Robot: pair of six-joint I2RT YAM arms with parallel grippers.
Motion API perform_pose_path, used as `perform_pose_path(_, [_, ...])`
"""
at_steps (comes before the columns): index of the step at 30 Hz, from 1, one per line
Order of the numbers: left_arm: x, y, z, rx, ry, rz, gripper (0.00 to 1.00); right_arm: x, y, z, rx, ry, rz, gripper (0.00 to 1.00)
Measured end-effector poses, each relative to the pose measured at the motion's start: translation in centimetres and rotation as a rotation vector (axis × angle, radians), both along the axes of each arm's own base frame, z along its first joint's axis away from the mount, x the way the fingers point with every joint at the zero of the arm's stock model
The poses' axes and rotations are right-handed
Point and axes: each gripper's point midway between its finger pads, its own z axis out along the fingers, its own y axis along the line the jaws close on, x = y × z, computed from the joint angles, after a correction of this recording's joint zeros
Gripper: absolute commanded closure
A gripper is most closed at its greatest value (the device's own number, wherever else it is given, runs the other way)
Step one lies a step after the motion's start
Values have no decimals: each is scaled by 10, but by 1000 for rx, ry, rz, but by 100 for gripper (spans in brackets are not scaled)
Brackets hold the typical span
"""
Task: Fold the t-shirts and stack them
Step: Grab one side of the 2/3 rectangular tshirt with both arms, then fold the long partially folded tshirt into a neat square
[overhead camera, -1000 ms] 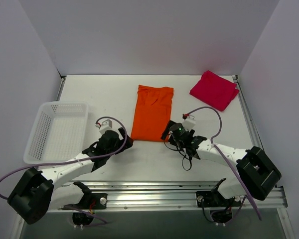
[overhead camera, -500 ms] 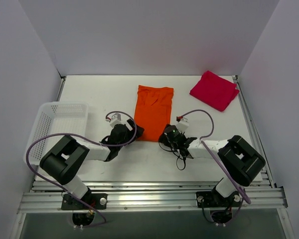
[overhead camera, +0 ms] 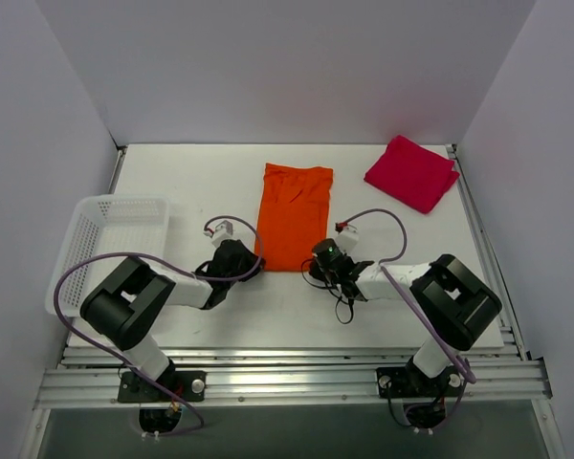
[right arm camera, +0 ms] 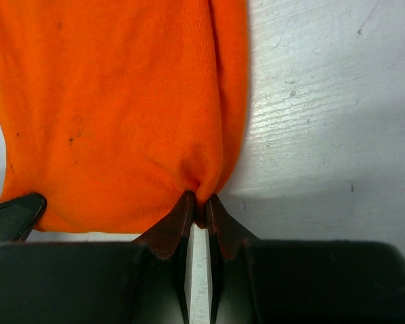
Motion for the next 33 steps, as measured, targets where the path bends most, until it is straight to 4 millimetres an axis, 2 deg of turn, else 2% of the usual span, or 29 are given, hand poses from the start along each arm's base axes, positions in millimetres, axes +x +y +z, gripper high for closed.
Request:
perform_pose_path(5, [-9,3,2,1,-4,-8,98,-6,-2,1,-22,11,19,100])
perform_pose_path(7, [-20,1,12,5,-10,-23,98,-13,-2,4,-38,23,38,100])
perform_pose_path(10, [-40,-7,40,2,-44,-58,98,-30,-1,16,-51,28,74,100])
perform_pose_path(13, [-60,-12,77,-27,-98,-90,98,-48,2,41,-44,-3,108,100])
perform_pose_path(16, [-73,-4,111,-58,-146,-93,97,-63,4,74,-5,-53,135,100])
perform_pose_path(18, [-77,5,124,-51,-159,-77,96,-65,1,91,11,-81,130,100])
perform_pose_path(22, [-74,12,142,-14,-165,-61,93,-54,3,118,1,-121,104,100])
perform_pose_path(26, [-57,19,161,23,-182,-28,92,-27,14,139,-46,-157,74,100])
perform_pose_path(30, [-28,27,176,47,-197,18,92,1,21,143,-96,-166,45,100])
perform_pose_path(33, [-7,31,176,62,-182,34,92,20,21,138,-127,-156,25,100])
